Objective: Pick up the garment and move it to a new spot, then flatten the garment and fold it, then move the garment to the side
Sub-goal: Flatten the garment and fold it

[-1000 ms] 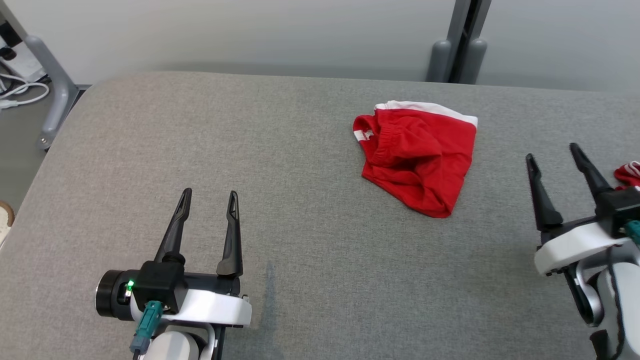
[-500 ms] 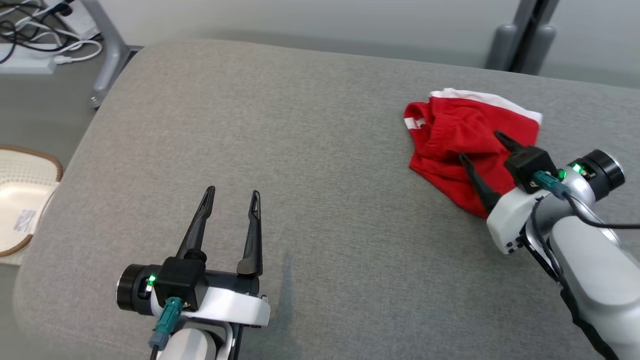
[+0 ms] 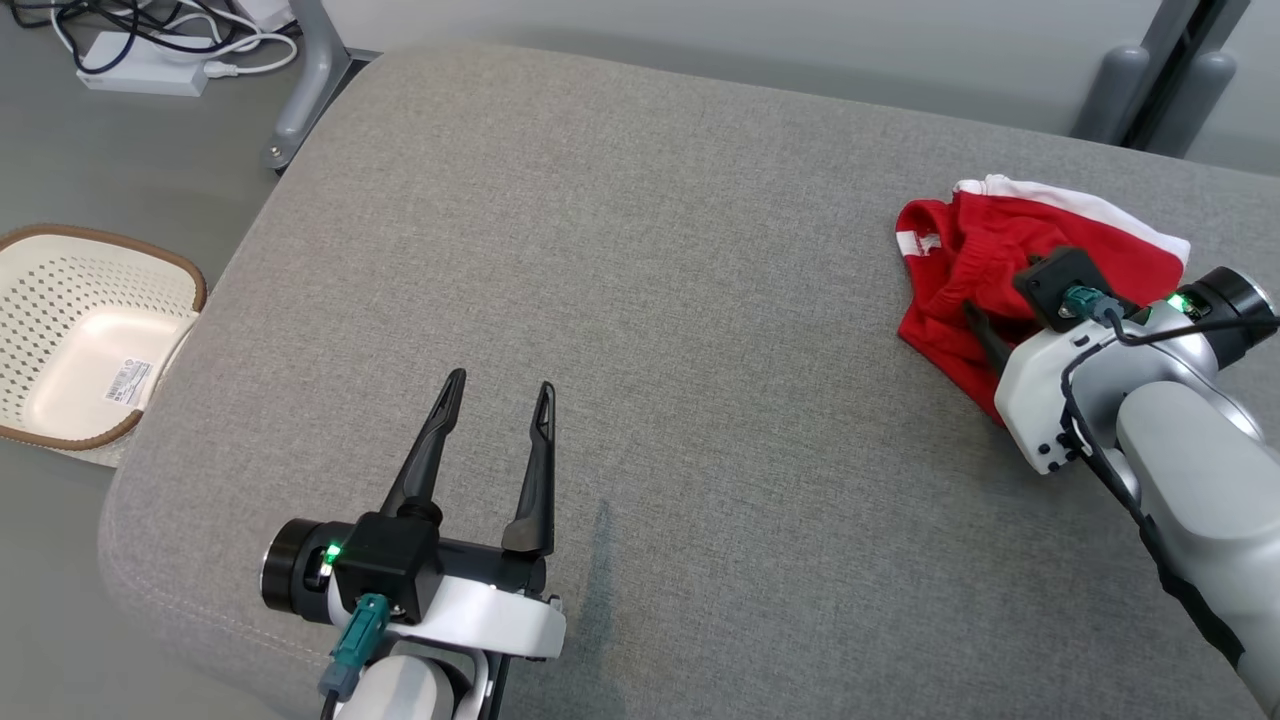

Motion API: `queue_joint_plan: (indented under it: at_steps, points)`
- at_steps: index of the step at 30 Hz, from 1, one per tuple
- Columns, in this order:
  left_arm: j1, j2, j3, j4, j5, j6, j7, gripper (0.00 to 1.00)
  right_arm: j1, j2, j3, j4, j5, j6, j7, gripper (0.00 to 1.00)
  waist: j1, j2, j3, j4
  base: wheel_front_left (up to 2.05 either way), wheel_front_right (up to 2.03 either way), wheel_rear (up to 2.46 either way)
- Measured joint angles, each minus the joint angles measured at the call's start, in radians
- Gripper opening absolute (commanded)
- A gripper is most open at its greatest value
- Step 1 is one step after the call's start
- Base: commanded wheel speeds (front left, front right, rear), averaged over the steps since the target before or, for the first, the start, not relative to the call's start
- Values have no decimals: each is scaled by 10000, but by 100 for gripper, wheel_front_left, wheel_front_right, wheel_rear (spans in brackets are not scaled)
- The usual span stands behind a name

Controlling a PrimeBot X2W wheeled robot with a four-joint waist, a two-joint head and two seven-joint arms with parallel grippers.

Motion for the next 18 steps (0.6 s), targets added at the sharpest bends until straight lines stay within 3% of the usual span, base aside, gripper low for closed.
queue_joint_plan:
  at_steps: [1,2,3,4,5,18]
  points:
    - [-3,0,-23,-15,0,4,0,100,-128,48,102,284,73,0,48,100,0,0,50,49,0,0,0]
    - [-7,0,-33,-21,0,4,-2,100,-156,81,194,397,155,0,92,75,0,0,72,68,0,0,0]
    - [-12,2,-44,-21,0,4,0,100,-171,115,257,504,222,0,109,35,0,0,94,82,0,0,0]
    - [-17,0,-58,-23,0,6,0,100,-199,148,268,616,286,2,82,5,0,0,115,93,0,0,0]
    - [-22,2,-65,-23,0,6,0,100,-261,161,251,696,397,0,23,0,0,0,134,100,0,0,0]
    - [-84,0,-121,-35,54,-2,0,100,-483,1001,-771,1185,2638,0,-1035,0,0,0,185,-13,0,0,0]
